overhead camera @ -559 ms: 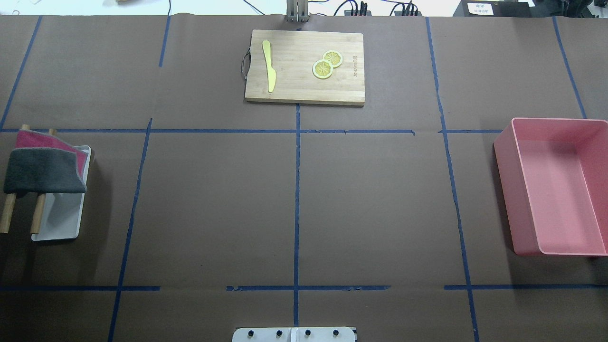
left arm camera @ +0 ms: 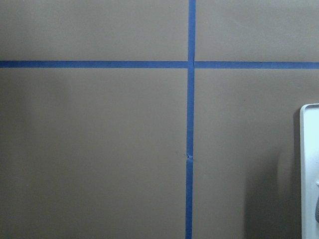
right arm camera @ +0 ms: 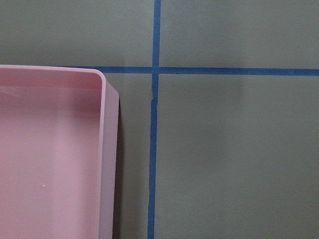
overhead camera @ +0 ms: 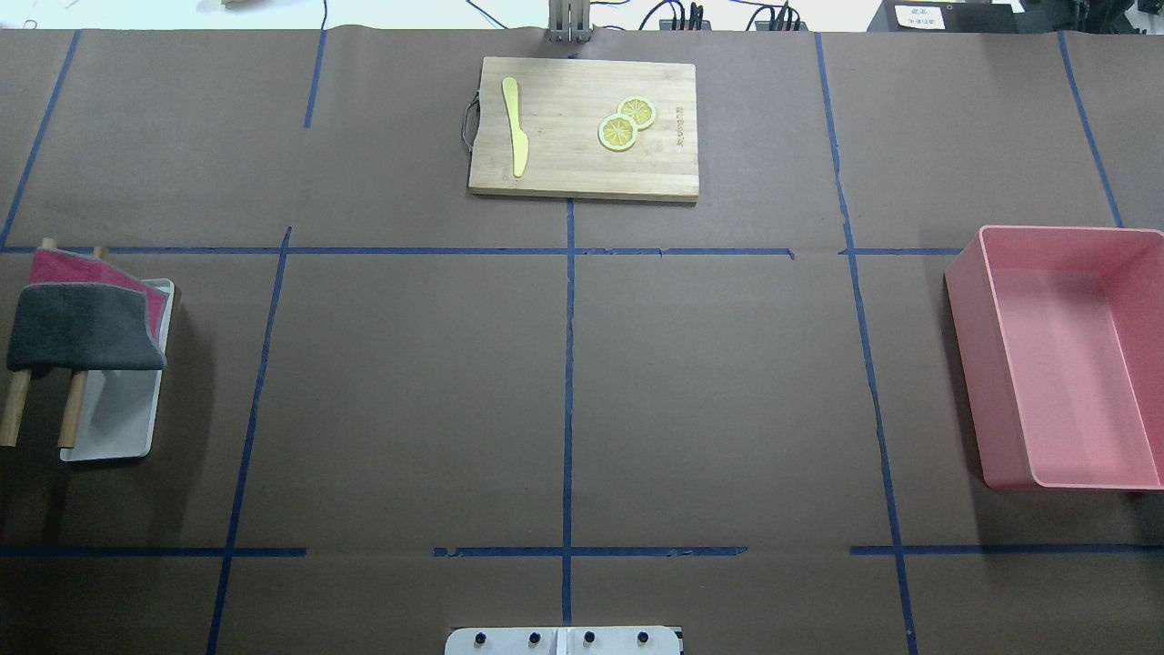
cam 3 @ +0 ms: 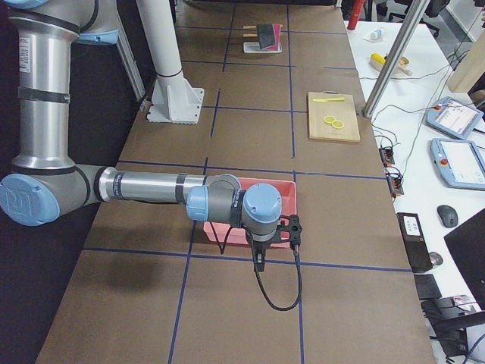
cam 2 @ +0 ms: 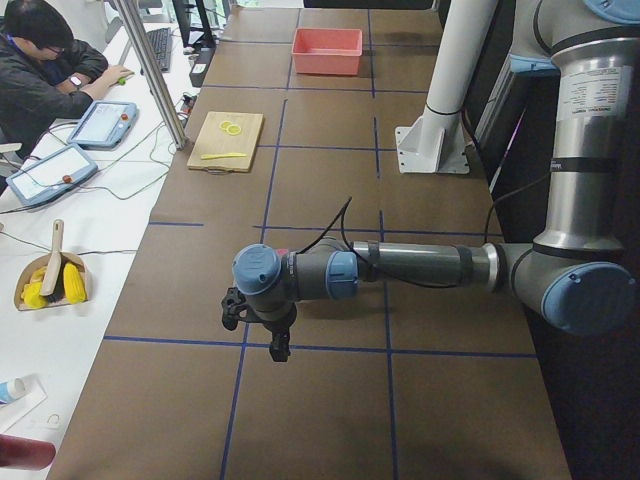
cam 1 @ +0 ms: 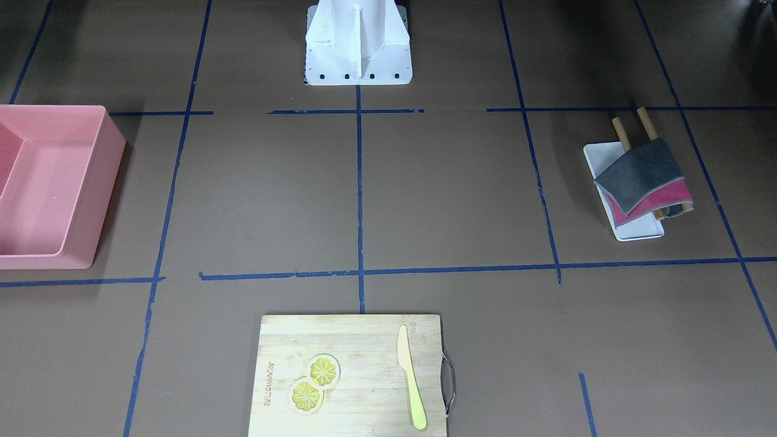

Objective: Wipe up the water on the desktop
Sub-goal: 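Lower the left gripper toward the gray-and-pink cloth on the white tray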

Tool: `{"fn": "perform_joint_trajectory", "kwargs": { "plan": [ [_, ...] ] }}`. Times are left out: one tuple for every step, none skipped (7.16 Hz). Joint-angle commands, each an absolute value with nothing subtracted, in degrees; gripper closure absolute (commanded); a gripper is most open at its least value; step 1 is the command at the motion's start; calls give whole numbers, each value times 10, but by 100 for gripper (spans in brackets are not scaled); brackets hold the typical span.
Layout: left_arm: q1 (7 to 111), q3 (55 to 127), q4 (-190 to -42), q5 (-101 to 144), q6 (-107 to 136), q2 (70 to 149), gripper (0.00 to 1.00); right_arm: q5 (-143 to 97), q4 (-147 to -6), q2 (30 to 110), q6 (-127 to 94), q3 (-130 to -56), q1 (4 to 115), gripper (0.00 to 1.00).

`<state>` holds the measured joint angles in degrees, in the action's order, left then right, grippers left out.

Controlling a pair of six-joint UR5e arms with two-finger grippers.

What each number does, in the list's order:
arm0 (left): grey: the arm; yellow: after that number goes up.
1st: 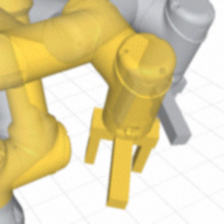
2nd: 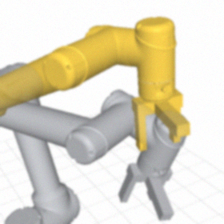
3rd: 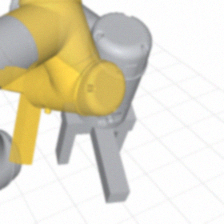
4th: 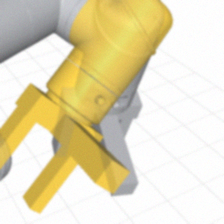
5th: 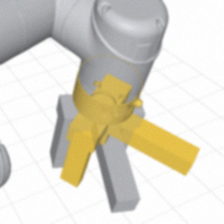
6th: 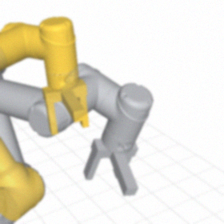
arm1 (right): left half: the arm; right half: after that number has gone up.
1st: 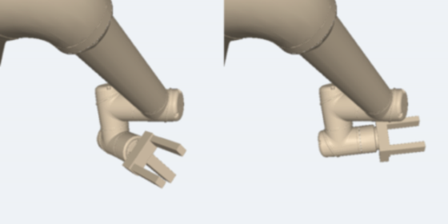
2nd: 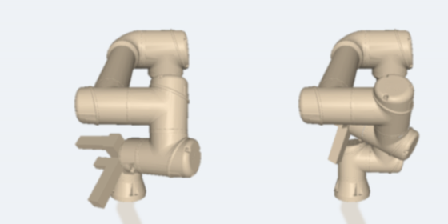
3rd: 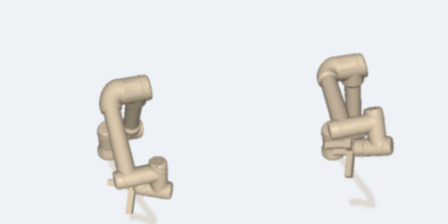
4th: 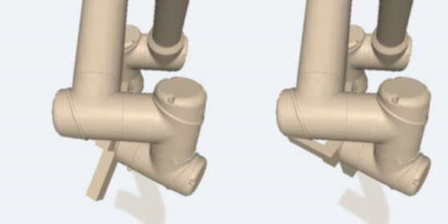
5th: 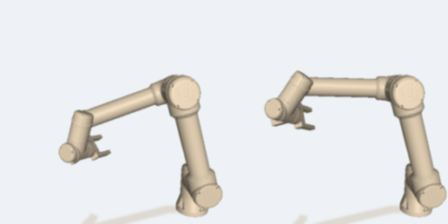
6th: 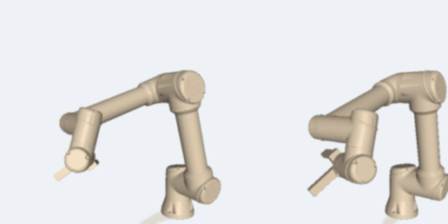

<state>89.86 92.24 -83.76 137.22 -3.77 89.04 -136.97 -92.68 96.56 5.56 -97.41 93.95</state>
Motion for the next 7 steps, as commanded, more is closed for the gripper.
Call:
{"fn": "perform_joint_trajectory", "kwargs": {
  "plan": [
    [899,935,-838,1375,-38,890,0,-1372,-928,975,53,-1015,940,0],
    [899,946,-838,1375,-36,890,0,-1370,-927,979,53,-1026,940,0],
    [899,942,-838,1375,-38,890,0,-1370,-927,979,54,-1027,940,0],
    [898,937,-838,1375,-38,891,0,-1369,-926,979,53,-1034,940,0],
    [897,936,-838,1374,-36,891,0,-1368,-926,975,54,-1029,939,0],
    [897,943,-838,1374,-28,895,0,-1368,-926,975,54,-1029,939,0],
    [896,964,-838,1375,28,912,0,-1369,-926,974,52,-1032,939,0]
  ]
}}
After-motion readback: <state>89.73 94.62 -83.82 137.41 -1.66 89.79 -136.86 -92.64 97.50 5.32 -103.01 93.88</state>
